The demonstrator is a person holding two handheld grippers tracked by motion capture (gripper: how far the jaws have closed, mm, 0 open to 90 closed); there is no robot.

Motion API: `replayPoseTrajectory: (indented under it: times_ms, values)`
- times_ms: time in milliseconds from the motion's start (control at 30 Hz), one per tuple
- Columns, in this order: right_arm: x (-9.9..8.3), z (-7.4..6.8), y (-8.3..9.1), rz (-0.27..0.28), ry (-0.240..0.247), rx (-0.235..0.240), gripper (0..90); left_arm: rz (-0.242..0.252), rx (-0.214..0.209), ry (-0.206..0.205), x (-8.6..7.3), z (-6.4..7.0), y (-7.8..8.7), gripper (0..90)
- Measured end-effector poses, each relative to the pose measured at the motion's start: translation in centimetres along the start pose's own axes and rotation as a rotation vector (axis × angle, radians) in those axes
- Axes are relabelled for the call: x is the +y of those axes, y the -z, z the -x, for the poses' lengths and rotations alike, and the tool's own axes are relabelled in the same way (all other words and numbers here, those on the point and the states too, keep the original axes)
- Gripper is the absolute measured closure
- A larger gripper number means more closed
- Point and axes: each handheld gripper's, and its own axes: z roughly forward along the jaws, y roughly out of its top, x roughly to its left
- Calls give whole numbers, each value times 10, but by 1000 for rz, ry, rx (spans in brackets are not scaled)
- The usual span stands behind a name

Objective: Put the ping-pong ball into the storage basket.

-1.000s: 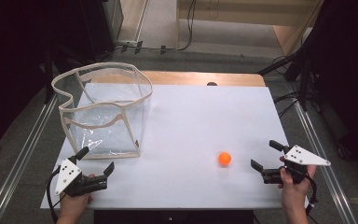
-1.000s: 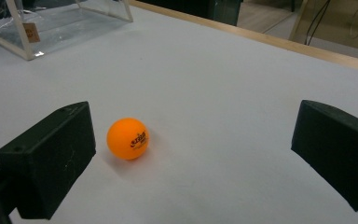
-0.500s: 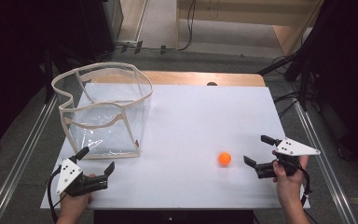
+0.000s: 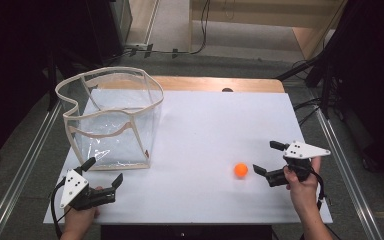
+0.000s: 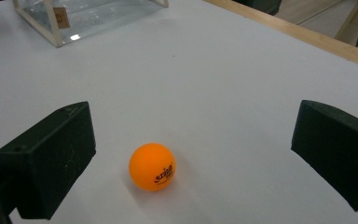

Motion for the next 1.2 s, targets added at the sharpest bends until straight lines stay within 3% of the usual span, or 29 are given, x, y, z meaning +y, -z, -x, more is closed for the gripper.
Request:
replayPoseTrajectory:
  times_ms: [900, 1200]
  values:
    - [22, -5, -34, -143, 85, 50, 0, 2, -5, 0, 0, 0, 0, 0]
    - [26, -3, -45, -232, 87, 84, 0, 2, -5, 0, 0, -1, 0, 0]
